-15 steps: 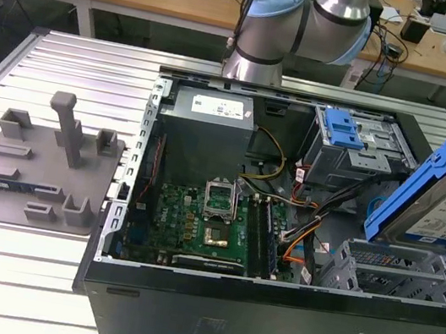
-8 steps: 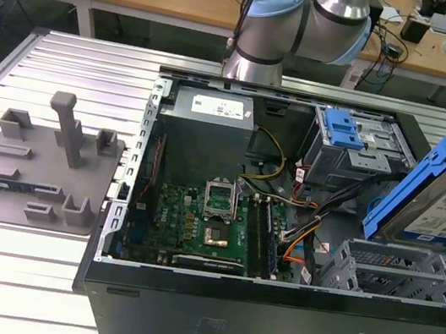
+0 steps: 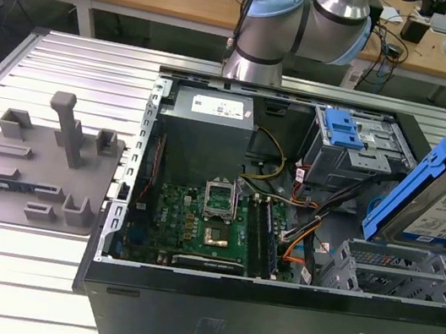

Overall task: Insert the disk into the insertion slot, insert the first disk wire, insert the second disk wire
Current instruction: 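Insert the disk into the insertion slot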

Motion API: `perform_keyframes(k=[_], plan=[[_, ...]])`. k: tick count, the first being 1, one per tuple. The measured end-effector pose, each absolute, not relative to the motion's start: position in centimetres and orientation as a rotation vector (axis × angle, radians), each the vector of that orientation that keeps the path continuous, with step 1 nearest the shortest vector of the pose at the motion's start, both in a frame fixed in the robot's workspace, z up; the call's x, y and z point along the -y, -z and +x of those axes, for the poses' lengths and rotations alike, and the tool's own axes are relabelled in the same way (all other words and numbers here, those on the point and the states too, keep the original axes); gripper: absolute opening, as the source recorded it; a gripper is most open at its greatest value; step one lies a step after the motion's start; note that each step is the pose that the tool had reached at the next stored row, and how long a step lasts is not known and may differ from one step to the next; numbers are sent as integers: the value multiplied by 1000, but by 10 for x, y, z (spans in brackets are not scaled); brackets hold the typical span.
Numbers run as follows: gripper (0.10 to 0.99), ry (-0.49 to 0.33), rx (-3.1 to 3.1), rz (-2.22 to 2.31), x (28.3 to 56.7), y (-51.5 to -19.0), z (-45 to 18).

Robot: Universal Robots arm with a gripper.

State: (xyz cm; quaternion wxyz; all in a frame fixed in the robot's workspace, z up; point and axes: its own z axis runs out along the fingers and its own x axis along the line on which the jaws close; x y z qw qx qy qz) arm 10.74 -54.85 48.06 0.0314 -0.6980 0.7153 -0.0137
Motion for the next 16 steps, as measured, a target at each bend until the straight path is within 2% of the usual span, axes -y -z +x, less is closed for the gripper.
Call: perform_keyframes(k=[16], plan=[[369, 42, -2200, -2153, 548, -472, 107]])
